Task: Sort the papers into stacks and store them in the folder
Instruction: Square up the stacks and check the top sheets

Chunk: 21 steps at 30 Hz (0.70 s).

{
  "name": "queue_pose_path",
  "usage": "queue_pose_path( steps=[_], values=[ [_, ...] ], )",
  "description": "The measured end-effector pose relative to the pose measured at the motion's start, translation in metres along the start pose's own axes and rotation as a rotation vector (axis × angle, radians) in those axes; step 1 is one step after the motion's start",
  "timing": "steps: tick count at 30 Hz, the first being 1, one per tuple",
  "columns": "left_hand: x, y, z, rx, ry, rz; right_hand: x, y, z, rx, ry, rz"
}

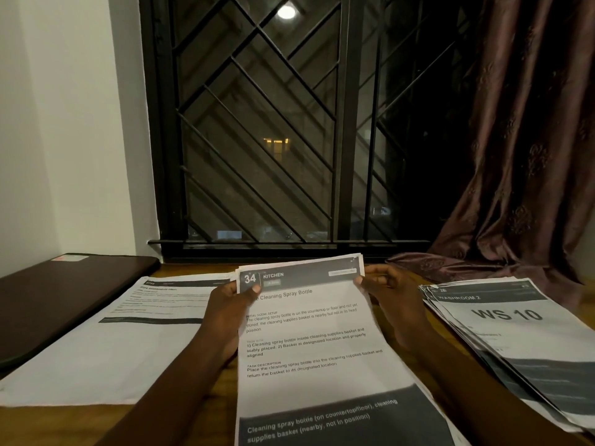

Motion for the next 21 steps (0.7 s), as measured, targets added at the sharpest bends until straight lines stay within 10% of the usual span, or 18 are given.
queue_pose_path(
  steps=[21],
  values=[
    [-0.0003, 0.0, -0.0026, 0.013, 0.03, -0.073, 0.0038, -0.0077, 0.0021, -0.015, 0.057, 0.149]
  ],
)
Point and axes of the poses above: each hand's wrist, its own z-axis away from the middle knuckle, its own x-axis out of the palm, y = z × x, the point moved 1 cm from there along -z, towards the middle knuckle, and after that the axes turned 6 degrees about -x, right-handed, at the moved point
